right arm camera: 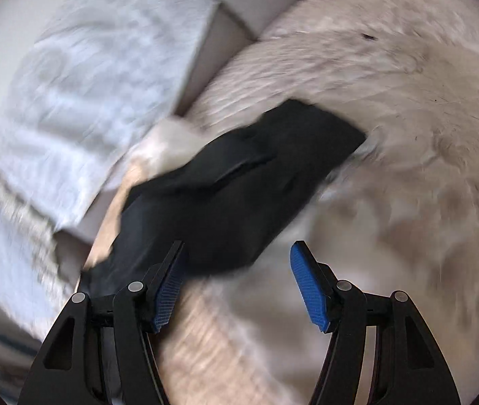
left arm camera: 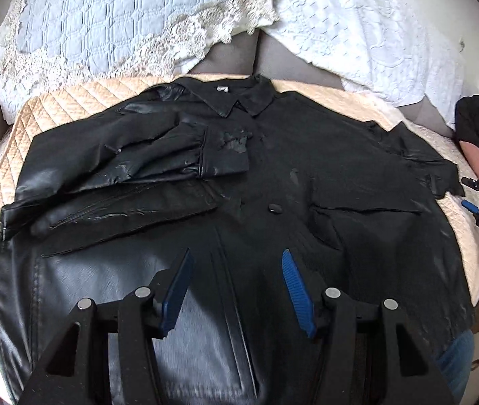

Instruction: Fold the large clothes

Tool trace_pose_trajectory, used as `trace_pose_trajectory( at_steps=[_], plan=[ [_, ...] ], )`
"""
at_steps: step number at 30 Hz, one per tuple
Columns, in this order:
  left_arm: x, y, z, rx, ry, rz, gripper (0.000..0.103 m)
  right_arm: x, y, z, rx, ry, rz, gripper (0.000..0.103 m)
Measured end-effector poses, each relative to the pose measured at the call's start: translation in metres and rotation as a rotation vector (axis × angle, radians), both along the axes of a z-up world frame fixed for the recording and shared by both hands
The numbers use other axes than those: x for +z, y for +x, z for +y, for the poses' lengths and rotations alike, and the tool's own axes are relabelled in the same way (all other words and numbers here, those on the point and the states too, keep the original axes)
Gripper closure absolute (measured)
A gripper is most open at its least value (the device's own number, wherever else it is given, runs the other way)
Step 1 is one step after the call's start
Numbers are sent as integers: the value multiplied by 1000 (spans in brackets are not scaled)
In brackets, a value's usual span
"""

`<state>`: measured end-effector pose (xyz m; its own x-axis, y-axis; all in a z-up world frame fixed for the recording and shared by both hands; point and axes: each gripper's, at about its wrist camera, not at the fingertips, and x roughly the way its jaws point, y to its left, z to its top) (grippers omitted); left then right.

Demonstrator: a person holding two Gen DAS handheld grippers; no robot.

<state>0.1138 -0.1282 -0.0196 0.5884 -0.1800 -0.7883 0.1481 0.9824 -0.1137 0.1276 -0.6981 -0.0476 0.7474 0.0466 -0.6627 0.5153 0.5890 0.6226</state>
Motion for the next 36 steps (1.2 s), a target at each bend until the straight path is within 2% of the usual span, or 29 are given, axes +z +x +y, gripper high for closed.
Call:
trace_pose_trajectory(
  at_steps=[2, 7, 8, 9, 11, 13, 18, 20, 23, 25, 27, 30, 33, 36],
  plan=[
    [-7, 6, 1, 10, 1, 14, 46, -8, 9, -15, -29, 33, -23, 39],
    [-12, 14, 4, 16, 10, 23, 46, -9, 31, -34, -71, 15, -33, 43],
    [-13, 15, 5, 17, 16, 26, 46, -9, 34, -38, -84, 10, -17, 63],
    [-13, 16, 5, 17, 21, 27, 46, -8, 38, -42, -94, -4, 25, 97],
    [-11, 18, 7, 17, 29, 23, 46, -1, 43, -42, -56, -9, 39, 99],
    [-8, 19, 10, 19, 24, 15, 46, 20, 45, -35, -26, -76, 23, 100],
    [9, 25, 20, 14, 25, -26, 46, 105, 41, 3, 82, -190, -111, 100],
    [18, 32, 26, 22, 17, -49, 46, 145, 45, 35, 158, -238, -177, 100],
    [31, 46, 36, 36, -6, -88, 46, 183, 58, 85, 264, -287, -235, 100],
    [33, 58, 45, 52, -19, -103, 46, 201, 69, 132, 361, -323, -264, 100],
    [34, 69, 54, 70, -34, -115, 46, 206, 82, 172, 438, -331, -275, 100],
    [34, 78, 71, 98, -67, -131, 46, 197, 103, 247, 578, -344, -266, 100],
    [32, 78, 91, 131, -103, -137, 46, 167, 122, 322, 717, -324, -231, 100],
    [30, 76, 109, 154, -122, -138, 45, 111, 141, 395, 861, -292, -151, 94]
  ],
)
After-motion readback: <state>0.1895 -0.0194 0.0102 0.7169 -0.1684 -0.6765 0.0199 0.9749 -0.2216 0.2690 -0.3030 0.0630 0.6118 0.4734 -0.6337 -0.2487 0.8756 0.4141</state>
